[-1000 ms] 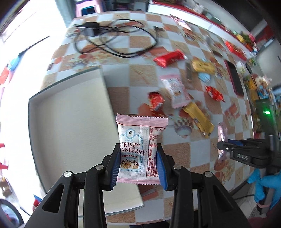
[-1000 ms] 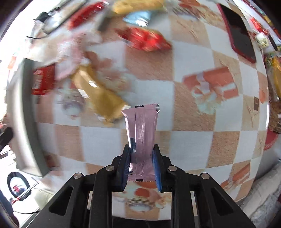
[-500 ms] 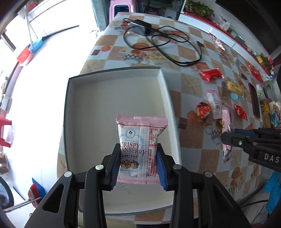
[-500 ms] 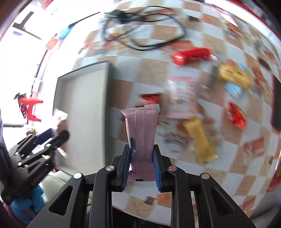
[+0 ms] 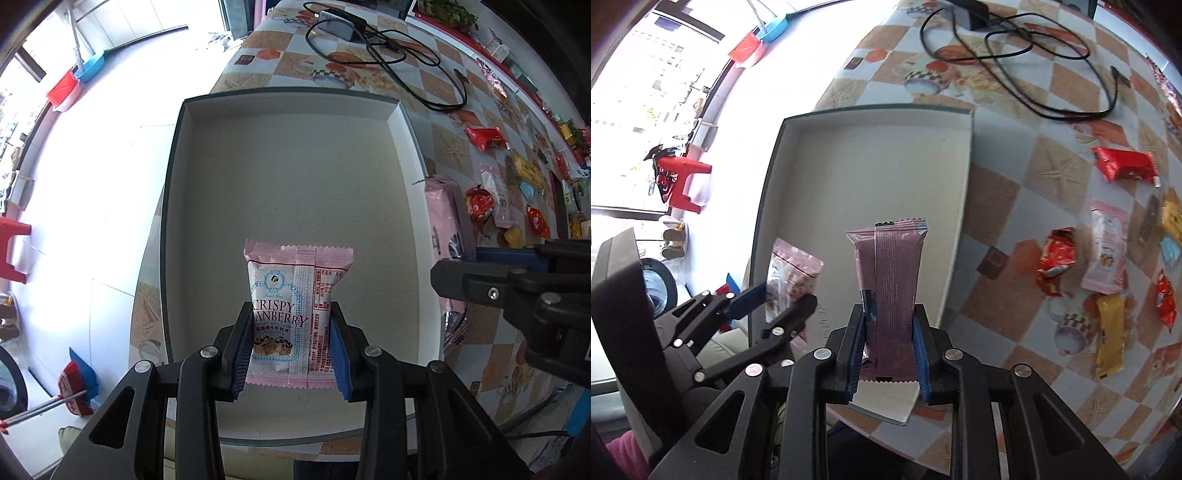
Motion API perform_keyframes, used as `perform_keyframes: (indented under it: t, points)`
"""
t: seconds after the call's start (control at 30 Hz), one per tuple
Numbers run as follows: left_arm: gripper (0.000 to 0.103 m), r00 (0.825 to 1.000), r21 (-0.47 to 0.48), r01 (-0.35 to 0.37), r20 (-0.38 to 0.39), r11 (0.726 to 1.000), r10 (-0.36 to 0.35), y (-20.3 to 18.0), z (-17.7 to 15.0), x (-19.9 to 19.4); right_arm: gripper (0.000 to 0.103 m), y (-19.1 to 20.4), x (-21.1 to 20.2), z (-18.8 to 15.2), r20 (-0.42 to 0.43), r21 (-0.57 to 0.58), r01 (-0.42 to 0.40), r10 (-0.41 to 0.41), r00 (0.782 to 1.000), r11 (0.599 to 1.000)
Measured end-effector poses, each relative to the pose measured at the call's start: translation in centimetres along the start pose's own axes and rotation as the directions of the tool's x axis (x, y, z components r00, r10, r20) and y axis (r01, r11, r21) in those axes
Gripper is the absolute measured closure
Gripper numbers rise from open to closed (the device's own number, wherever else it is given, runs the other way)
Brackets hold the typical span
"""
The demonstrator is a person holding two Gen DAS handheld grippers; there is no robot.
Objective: Organize snacks
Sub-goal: 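Carry both pink snacks to the white tray and release them inside, then withdraw both tools from the tray back over the table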
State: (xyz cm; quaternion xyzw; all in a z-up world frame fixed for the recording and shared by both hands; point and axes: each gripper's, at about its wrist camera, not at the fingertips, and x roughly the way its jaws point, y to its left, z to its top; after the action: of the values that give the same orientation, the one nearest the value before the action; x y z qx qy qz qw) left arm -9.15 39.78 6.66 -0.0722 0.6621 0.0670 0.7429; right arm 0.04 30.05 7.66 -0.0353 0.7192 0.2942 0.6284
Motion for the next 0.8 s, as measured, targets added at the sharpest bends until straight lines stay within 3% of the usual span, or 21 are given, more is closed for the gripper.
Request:
perform_keyframes:
  t: [0.23,0.3,0.37,0.4,0.47,0.5,0.63,0.67,0.7,0.8]
  points:
    - [0.056,0.999,0.008,-0.015,-0.044,1.0,0.015,0.0,-1.1,1.2,0.077,1.4,2.0,-0.3,-0.065,-0.032,-0.01,0.008,0.998,0.999]
    - [0.033,0.998,0.002,-0.025,-0.054,1.0,0.025,-0.1,-1.2,1.4,0.077,1.6,2.1,-0.5,-0.079,-0.04,-0.016,0.013,0.997,0.999]
    - [0.024,0.998,0.001,-0.037,-0.043,0.999,0.037,-0.1,-1.2,1.5,0.075,1.5,2.3,-0.6,-0.093,-0.04,-0.007,0.003,0.996,0.999]
    - [0.024,0.998,0.004,-0.043,-0.037,0.999,0.043,-0.2,-1.2,1.4,0.071,1.4,2.4,-0.6,-0.095,-0.036,-0.002,-0.001,0.995,0.999]
    - [0.023,0.998,0.017,-0.053,-0.043,0.998,0.054,-0.4,-1.3,1.5,0.037,1.1,2.3,-0.3,-0.088,-0.025,0.006,-0.008,0.996,1.0]
    - [0.023,0.997,0.021,-0.058,-0.046,0.998,0.059,-0.5,-1.3,1.5,0.031,0.8,2.1,-0.3,-0.075,-0.017,0.017,-0.018,0.997,1.0]
    - [0.023,0.997,0.027,-0.055,-0.054,0.998,0.057,-1.1,-1.3,1.5,0.023,-1.0,1.2,-0.2,-0.066,0.015,0.064,-0.063,0.996,0.998]
    - [0.023,0.997,0.029,-0.056,-0.052,0.998,0.058,-1.3,-1.3,1.5,0.008,-1.6,1.0,-0.2,-0.063,0.028,0.082,-0.08,0.995,0.996]
    - [0.023,0.997,0.032,-0.059,-0.048,0.998,0.061,-1.5,-1.2,1.4,0.0,-2.4,0.7,-0.3,-0.056,0.042,0.092,-0.089,0.994,0.995]
    - [0.023,0.997,0.048,-0.058,-0.038,0.997,0.06,-2.4,-0.8,1.0,0.0,-4.7,0.1,-0.3,-0.038,0.101,0.111,-0.108,0.993,0.989]
